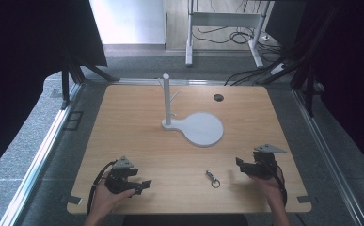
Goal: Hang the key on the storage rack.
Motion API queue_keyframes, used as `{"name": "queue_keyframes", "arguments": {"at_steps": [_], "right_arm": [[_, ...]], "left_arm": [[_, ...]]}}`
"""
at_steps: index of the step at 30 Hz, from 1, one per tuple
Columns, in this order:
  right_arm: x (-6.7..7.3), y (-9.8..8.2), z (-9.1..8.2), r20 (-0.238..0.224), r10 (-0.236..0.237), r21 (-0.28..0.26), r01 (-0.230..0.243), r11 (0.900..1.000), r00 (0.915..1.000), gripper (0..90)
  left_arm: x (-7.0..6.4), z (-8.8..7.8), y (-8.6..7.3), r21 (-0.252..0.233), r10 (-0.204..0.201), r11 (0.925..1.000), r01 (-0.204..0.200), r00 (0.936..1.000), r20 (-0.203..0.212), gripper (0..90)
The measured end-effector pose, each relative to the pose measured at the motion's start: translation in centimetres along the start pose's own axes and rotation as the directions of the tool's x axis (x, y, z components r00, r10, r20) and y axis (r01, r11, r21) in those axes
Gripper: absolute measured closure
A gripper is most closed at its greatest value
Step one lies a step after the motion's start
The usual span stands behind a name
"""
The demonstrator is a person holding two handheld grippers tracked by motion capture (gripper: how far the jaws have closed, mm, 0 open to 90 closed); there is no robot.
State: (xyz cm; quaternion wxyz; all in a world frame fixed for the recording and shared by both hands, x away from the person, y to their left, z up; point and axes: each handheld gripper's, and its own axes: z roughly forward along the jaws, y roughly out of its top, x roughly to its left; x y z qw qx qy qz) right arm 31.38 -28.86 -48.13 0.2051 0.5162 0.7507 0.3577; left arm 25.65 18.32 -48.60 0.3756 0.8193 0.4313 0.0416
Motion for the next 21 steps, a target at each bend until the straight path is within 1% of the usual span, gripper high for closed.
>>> {"name": "queue_keyframes", "arguments": {"at_steps": [3, 5, 8, 10, 12, 16, 21], "right_arm": [[-0.2, 0.1, -0.5, -0.014, -0.017, -0.012, 0.017, 1.0, 0.9998, 24.2], [-0.2, 0.2, -0.7, -0.018, -0.02, -0.018, 0.019, 1.0, 0.9996, 25.2], [-0.6, 0.3, -1.0, -0.005, -0.012, -0.026, 0.012, 1.0, 0.9999, 25.5], [-0.9, 0.3, -1.4, -0.006, -0.001, -0.026, 0.001, 1.0, 1.0, 26.6], [-1.2, 0.3, -1.6, -0.001, 0.0, -0.03, 0.0, 1.0, 1.0, 27.4], [-1.5, 0.2, -1.7, -0.012, 0.006, -0.027, -0.007, 1.0, 0.9999, 29.0], [-1.6, 0.1, -1.7, -0.017, -0.003, -0.019, 0.003, 1.0, 0.9998, 30.7]], "left_arm": [[0.0, -0.1, 0.0, -0.004, 0.0, 1.0, 0.0, 1.0, 0.001, 23.5], [0.1, -0.1, -0.1, -0.006, 0.0, 1.0, 0.0, 1.0, 0.001, 23.5], [0.1, -0.1, 0.0, -0.004, -0.002, 1.0, 0.002, 1.0, 0.001, 23.5], [0.0, -0.1, 0.0, -0.004, 0.001, 1.0, -0.001, 1.0, 0.0, 23.6], [-0.1, -0.1, 0.0, -0.002, 0.006, 1.0, -0.006, 1.0, 0.001, 23.6], [-0.3, -0.2, 0.1, -0.009, 0.01, 0.9999, -0.01, 0.9999, 0.004, 23.5], [-0.2, -0.1, 0.0, -0.008, 0.008, 0.9999, -0.008, 1.0, 0.001, 23.5]]}}
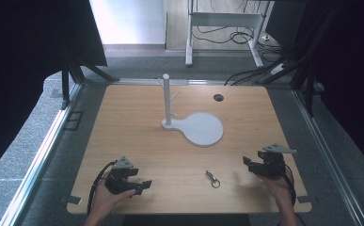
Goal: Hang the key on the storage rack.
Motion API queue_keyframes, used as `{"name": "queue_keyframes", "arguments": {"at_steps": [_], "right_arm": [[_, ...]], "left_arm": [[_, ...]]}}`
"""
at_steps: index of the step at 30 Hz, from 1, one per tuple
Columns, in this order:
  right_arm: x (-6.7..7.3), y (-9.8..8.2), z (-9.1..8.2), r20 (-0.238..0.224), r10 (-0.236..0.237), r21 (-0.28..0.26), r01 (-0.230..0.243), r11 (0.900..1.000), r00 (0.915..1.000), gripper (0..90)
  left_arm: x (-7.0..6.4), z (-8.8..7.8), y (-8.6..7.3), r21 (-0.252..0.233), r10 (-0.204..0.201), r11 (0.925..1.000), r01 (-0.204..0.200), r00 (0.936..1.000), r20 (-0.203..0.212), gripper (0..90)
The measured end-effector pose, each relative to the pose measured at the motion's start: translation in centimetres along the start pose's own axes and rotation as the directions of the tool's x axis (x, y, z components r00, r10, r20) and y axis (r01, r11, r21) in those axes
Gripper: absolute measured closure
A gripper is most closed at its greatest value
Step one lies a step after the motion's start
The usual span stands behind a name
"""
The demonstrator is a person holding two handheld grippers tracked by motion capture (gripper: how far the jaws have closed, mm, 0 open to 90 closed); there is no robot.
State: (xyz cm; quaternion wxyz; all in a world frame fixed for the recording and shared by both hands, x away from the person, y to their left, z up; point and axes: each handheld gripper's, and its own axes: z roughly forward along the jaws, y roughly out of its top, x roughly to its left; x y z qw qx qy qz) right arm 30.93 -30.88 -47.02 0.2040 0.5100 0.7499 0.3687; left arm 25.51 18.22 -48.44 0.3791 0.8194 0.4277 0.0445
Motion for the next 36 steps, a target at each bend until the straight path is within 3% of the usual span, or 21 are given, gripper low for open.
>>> {"name": "queue_keyframes", "arguments": {"at_steps": [14, 21, 28, 36], "right_arm": [[-0.2, 0.6, -1.5, -0.01, -0.019, -0.018, 0.019, 1.0, 0.9998, 34.3], [0.9, 1.4, -1.6, -0.055, -0.095, 0.037, 0.097, 0.995, 0.994, 35.6], [2.2, 2.7, -2.6, -0.087, -0.155, 0.045, 0.159, 0.986, 0.9842, 37.7], [2.9, 3.8, -2.5, -0.09, -0.182, 0.108, 0.191, 0.976, 0.9792, 40.9]], "left_arm": [[0.0, 0.1, 0.0, 0.005, -0.005, 1.0, 0.005, 1.0, -0.005, 23.5], [0.0, -0.3, 0.0, -0.005, -0.004, 1.0, 0.004, 1.0, -0.002, 23.6], [-0.2, -0.3, 0.0, -0.006, 0.0, 1.0, 0.0, 1.0, -0.001, 23.6], [0.0, -0.2, 0.0, 0.001, -0.004, 1.0, 0.004, 1.0, -0.004, 23.5]]}}
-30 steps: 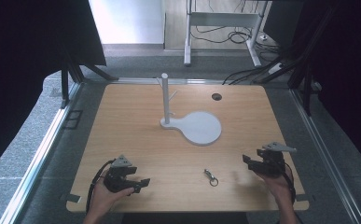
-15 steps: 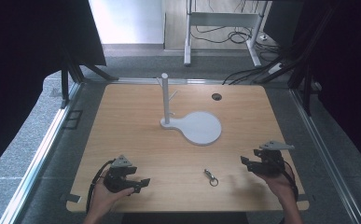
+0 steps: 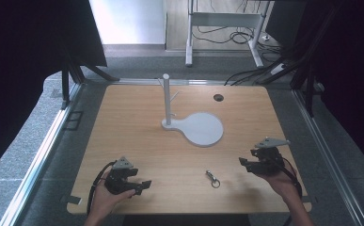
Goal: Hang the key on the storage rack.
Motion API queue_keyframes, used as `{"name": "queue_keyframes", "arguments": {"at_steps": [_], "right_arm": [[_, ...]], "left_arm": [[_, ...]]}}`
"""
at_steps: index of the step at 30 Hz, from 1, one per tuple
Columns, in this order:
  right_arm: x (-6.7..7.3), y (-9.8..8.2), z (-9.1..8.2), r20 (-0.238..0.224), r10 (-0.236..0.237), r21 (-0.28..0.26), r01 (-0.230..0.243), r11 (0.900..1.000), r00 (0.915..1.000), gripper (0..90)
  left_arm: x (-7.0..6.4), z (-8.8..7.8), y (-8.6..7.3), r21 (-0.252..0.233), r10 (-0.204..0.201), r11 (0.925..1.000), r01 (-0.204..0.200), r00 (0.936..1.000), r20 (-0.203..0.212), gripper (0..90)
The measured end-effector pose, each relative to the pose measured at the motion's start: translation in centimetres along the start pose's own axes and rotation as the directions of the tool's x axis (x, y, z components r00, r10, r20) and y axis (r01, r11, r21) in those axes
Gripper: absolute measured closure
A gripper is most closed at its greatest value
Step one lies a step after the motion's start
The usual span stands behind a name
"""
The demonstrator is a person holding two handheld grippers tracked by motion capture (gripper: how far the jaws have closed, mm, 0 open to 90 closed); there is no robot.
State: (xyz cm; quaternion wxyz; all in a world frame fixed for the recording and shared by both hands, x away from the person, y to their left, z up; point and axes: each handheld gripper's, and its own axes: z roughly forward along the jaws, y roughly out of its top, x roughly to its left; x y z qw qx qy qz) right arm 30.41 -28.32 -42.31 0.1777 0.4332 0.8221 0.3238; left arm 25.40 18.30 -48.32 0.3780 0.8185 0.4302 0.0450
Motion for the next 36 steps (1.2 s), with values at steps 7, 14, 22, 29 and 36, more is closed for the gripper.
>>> {"name": "queue_keyframes", "arguments": {"at_steps": [7, 14, 22, 29, 36], "right_arm": [[0.6, 1.2, 0.0, -0.026, -0.032, 0.032, 0.033, 0.999, 0.9991, 43.0], [1.7, 2.4, 0.3, -0.048, -0.08, 0.067, 0.083, 0.994, 0.9957, 43.2], [2.9, 3.1, 1.4, -0.086, -0.104, 0.117, 0.114, 0.987, 0.9909, 45.1], [3.9, 3.4, 2.1, -0.113, -0.121, 0.137, 0.136, 0.981, 0.9863, 46.4], [4.3, 3.2, 3.0, -0.147, -0.12, 0.167, 0.144, 0.975, 0.9819, 48.8]], "left_arm": [[-0.1, -0.1, 0.0, -0.006, 0.003, 1.0, -0.003, 1.0, 0.004, 23.6], [-0.2, 0.1, 0.0, 0.001, 0.007, 1.0, -0.007, 1.0, 0.005, 23.5], [-0.4, 0.2, 0.0, 0.003, 0.008, 1.0, -0.008, 0.9999, 0.008, 23.5], [-0.6, 0.2, 0.1, 0.008, 0.015, 0.9999, -0.015, 0.9998, 0.01, 23.5], [-0.5, 0.4, 0.1, 0.018, 0.019, 0.9996, -0.019, 0.9997, 0.013, 23.6]]}}
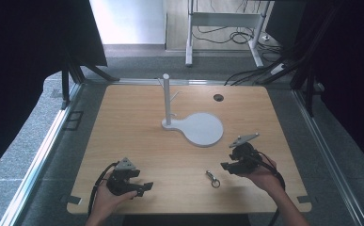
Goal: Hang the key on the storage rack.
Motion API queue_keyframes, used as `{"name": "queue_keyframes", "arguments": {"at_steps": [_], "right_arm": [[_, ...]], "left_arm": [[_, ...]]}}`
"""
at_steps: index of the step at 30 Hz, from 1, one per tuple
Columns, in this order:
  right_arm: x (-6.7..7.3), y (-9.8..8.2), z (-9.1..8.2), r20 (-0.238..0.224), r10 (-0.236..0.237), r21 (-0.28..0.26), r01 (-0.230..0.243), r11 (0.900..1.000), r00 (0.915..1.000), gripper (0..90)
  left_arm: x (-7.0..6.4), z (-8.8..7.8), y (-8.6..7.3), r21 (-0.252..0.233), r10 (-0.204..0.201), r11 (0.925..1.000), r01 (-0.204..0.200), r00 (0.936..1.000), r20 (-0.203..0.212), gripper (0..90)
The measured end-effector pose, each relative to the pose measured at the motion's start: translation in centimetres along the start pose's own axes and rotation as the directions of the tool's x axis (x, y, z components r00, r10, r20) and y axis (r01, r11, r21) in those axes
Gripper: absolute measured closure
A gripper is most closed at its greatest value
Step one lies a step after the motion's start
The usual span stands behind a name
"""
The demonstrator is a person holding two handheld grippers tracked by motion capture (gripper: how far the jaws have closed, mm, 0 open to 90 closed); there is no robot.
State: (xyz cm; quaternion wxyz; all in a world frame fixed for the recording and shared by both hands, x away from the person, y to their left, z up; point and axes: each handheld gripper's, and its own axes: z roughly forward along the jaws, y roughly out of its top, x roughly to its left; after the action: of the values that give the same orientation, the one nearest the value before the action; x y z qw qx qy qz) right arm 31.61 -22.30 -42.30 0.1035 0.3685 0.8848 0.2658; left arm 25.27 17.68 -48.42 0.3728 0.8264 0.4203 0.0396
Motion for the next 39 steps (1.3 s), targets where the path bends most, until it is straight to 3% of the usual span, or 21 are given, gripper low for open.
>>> {"name": "queue_keyframes", "arguments": {"at_steps": [18, 39], "right_arm": [[1.9, 0.4, 2.8, -0.094, -0.031, 0.102, 0.041, 0.994, 0.9951, 59.5], [3.2, 0.4, 4.6, -0.098, -0.061, 0.151, 0.076, 0.986, 0.9933, 60.9]], "left_arm": [[0.1, 0.1, -0.1, 0.003, -0.001, 1.0, 0.001, 1.0, 0.004, 23.5], [0.0, 0.1, 0.0, 0.001, 0.001, 1.0, -0.001, 1.0, 0.006, 23.6]]}}
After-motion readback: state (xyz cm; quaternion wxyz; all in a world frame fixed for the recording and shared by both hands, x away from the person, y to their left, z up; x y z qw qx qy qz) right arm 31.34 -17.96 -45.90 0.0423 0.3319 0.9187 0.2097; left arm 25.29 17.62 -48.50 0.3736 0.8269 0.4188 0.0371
